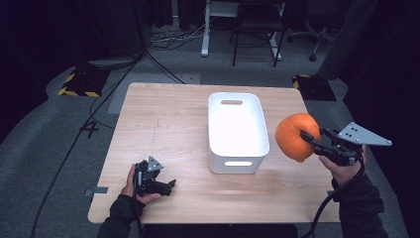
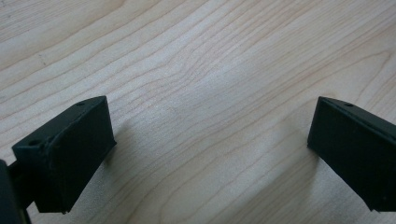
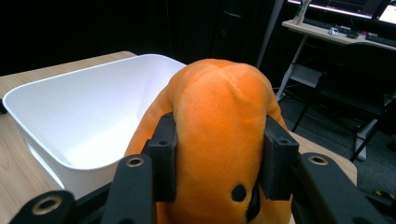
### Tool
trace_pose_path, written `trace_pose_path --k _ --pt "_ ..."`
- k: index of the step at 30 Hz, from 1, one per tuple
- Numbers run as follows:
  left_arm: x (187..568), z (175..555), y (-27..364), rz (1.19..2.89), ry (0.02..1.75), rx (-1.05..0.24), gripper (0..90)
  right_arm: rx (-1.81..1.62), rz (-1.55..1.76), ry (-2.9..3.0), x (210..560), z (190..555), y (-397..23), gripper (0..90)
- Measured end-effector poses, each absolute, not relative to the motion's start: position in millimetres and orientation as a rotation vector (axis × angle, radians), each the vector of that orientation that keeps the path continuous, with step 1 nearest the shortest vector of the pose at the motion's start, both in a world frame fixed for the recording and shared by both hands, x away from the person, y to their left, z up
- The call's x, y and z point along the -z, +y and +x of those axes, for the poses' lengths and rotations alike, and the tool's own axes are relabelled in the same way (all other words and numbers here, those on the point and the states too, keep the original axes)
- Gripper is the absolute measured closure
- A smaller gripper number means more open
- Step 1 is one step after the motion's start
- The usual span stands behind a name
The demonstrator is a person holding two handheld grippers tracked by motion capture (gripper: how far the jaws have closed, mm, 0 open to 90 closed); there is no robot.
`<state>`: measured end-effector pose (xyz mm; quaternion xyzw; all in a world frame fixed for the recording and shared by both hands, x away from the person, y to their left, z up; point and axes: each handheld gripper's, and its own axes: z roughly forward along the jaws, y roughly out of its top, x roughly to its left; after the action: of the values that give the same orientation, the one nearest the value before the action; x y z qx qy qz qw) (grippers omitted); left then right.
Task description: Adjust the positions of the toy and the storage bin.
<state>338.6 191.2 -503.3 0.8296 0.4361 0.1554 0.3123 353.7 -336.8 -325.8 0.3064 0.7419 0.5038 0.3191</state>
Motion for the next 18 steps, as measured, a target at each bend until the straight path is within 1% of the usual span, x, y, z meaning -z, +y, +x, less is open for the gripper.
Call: trace_pose_path --k 11,18 --pt "503 339 191 2.188 1.149 -0.411 0.6 -1.336 0.776 1.932 314 360 -334 56.6" --pt "503 340 190 2.191 1.149 -0.399 0.6 -1.378 0.749 1.917 304 370 -324 56.6"
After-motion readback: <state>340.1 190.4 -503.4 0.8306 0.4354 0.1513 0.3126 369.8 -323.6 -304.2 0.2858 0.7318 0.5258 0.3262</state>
